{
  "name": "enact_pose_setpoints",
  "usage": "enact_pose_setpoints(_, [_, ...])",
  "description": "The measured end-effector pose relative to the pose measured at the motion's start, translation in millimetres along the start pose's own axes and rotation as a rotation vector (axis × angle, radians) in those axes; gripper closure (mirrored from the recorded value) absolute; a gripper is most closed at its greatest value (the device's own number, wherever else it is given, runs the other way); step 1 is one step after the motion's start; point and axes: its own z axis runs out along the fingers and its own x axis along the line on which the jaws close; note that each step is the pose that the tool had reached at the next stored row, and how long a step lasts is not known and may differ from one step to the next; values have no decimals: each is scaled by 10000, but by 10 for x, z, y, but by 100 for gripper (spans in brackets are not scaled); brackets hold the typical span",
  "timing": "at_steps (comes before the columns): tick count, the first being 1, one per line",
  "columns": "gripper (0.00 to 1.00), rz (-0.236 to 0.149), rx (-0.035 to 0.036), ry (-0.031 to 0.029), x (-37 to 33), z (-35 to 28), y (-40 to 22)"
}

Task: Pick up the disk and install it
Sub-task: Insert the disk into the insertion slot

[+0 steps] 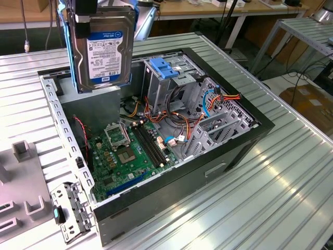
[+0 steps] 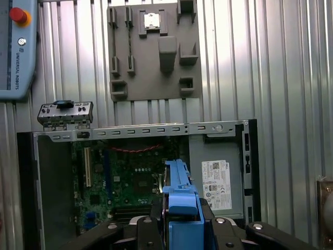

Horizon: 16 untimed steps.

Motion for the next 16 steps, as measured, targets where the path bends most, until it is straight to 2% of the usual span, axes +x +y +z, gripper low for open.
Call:
enact_pose_setpoints(5, [63,1,0,0,181,9,-16])
enact_pose_setpoints(8, [63,0,0,-1,218,16,-65])
enact_pose_setpoints(10, [63,0,0,-1,219,20,-194])
enact_pose_setpoints(15, [63,0,0,-1,215,24,-395])
enact_pose_setpoints(16, [63,0,0,0,219,24,-413])
